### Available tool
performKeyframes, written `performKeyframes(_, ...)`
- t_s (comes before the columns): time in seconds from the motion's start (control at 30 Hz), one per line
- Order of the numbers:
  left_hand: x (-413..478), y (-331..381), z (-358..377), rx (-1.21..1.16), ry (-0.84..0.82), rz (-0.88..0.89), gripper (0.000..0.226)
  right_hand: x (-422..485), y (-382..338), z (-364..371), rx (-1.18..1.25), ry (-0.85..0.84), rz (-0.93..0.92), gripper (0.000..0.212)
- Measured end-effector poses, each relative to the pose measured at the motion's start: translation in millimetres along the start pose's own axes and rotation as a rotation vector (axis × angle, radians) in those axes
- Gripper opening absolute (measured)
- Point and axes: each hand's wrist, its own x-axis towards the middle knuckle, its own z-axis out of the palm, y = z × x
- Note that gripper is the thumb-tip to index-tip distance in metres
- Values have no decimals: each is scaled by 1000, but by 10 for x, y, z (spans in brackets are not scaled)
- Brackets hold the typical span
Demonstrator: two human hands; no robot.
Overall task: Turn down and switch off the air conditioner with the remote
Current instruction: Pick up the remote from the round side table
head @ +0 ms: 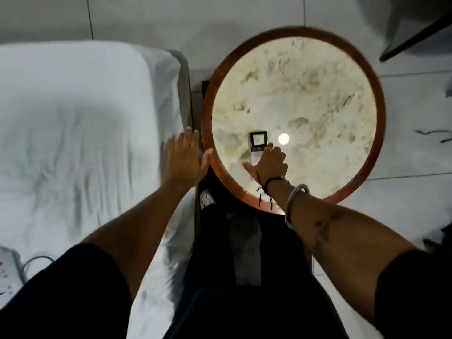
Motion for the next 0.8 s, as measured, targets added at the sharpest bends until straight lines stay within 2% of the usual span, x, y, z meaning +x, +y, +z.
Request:
performKeyframes(0.2, 82, 142, 408, -87, -18, -46, 64, 378, -94, 167, 123, 57, 181, 63)
performKeyframes(0.37, 21, 240, 677, -163, -14, -94, 65, 471, -16, 302, 164, 8, 265, 63)
performKeyframes(0.5, 13, 199, 739, -181, 7, -68, 65, 504, 34, 341, 181, 6, 230, 68)
performKeyframes(0.63, 1, 147, 634, -178, 34, -90, 64, 452, 95, 292, 289, -16, 199, 67)
performKeyframes(0.8, -56, 142, 254, -148, 102, -78, 64, 281, 42, -73, 385, 22, 158, 55)
